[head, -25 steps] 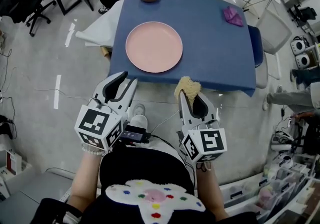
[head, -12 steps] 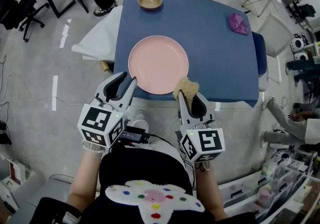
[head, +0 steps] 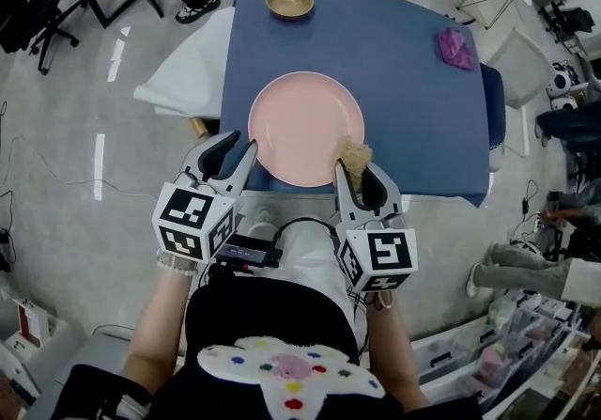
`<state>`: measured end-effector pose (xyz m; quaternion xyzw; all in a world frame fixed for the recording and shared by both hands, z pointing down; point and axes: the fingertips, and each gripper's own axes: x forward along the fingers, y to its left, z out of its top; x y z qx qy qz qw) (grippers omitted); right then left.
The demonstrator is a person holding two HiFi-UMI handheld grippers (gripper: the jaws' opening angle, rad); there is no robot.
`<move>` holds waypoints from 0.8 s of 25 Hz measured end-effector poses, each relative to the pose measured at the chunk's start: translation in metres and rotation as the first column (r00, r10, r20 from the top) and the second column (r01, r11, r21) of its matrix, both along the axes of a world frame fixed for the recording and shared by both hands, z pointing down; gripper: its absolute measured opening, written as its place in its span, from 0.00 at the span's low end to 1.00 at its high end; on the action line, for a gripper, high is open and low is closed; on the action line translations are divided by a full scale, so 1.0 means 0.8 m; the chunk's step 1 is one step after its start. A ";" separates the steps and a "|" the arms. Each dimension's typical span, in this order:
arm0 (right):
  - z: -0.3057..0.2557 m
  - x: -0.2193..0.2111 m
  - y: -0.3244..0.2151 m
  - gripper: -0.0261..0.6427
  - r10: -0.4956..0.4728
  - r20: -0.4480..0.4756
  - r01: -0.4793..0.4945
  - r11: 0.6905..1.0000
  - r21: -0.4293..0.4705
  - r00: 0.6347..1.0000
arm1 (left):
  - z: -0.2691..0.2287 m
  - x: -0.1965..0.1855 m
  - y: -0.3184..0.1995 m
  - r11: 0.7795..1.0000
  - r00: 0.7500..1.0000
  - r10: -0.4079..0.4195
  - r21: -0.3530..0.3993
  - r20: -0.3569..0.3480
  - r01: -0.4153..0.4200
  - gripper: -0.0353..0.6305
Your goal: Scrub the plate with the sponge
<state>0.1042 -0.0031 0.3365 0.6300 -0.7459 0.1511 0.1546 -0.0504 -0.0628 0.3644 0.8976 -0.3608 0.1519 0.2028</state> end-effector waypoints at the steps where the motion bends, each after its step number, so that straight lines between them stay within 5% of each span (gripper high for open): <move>1: 0.003 -0.001 -0.003 0.18 -0.006 -0.013 0.006 1.000 -0.005 1.000 | 0.004 -0.001 -0.002 1.000 1.000 -0.001 -0.007 0.002 0.001 0.22; 20: 0.101 0.005 -0.098 0.19 -0.193 -0.165 0.158 0.966 -0.204 0.967 | 0.095 -0.008 -0.053 0.982 0.993 -0.106 -0.152 0.043 0.111 0.23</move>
